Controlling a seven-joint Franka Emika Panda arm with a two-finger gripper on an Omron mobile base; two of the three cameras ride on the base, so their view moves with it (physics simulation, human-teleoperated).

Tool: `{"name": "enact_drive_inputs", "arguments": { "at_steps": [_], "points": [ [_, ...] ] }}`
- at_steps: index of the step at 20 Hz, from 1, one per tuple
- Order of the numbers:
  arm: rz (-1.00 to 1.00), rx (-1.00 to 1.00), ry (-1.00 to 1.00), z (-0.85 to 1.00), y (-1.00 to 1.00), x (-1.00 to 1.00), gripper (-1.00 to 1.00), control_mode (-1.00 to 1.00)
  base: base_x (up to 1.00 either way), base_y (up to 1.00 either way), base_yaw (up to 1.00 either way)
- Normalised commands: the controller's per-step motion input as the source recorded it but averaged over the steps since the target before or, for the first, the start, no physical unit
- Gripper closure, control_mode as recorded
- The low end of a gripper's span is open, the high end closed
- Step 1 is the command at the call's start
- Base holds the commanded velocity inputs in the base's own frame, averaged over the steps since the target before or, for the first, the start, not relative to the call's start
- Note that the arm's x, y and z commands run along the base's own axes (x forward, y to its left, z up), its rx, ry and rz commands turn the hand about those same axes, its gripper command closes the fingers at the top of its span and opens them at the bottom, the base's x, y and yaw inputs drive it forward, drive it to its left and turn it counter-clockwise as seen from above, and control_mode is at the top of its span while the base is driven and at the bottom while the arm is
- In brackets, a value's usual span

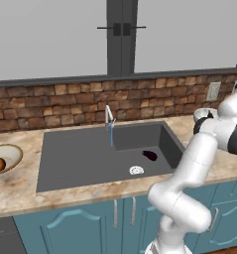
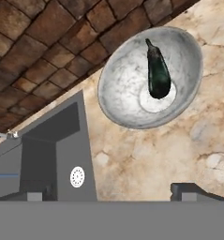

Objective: Pick the eggplants from the sink and place them in one bowl. Place the orange in the other bowl. Then turn off the sink faucet.

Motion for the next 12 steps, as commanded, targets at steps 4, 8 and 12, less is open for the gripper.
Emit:
{"name": "enact_drive_inputs", "arguments": {
  "at_steps": [4,8,12],
  "points": [
    [-0.13,0.00,0.00,-0.09,1.00,-0.62,-1.00,-1.00,0.00,0.00,0.00],
    [-0.04,-0.03,0.00,-0.16,1.00,-0.32,-1.00,-1.00,0.00,0.00,0.00],
    [0.00,-0.10,0.00,-0.08,1.00,-0.08,-1.00,-1.00,0.00,0.00,0.00]
  ]
}}
